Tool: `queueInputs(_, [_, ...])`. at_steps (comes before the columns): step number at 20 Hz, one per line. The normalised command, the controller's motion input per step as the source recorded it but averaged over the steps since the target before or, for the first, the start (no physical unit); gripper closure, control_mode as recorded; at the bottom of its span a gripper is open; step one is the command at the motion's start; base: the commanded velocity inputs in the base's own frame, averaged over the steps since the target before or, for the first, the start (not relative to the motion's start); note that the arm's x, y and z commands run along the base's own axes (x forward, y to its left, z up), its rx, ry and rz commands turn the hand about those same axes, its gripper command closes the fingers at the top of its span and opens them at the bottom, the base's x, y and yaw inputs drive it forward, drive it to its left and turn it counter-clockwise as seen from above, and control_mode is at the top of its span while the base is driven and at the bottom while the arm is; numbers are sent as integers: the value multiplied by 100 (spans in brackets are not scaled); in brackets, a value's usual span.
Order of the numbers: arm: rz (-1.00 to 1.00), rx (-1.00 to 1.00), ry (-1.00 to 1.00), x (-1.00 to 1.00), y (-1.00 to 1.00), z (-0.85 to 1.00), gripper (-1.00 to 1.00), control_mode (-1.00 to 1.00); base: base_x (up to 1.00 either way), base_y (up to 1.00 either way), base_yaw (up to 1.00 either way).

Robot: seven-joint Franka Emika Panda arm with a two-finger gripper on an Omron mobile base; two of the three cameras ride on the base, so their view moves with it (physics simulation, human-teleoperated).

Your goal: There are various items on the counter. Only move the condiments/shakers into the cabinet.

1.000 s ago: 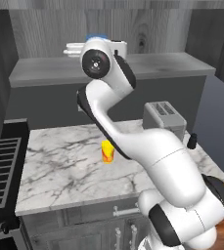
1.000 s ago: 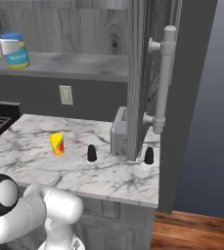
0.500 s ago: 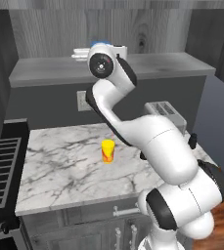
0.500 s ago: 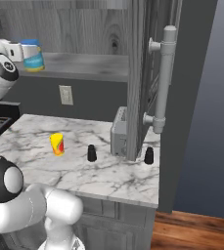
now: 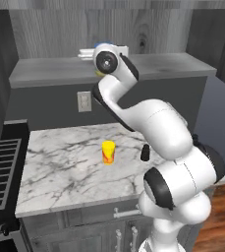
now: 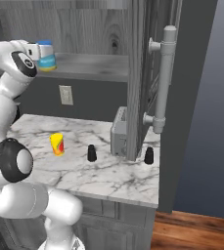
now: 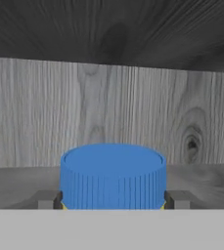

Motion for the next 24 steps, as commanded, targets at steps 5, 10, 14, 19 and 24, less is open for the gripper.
queueInputs(5, [0, 0, 0, 53, -7, -37, 100, -100, 0, 0, 0])
queueInputs(10, [0, 0, 0, 53, -9, -34, 100, -100, 0, 0, 0])
queueInputs(14, [0, -3, 2, 32, -1, -47, -100, -100, 0, 0, 0])
queueInputs(19, [0, 0, 0, -1, 0, -1, -100, -100, 0, 0, 0])
queueInputs(24, [-1, 0, -4, -73, 0, -2, -100, -100, 0, 0, 0])
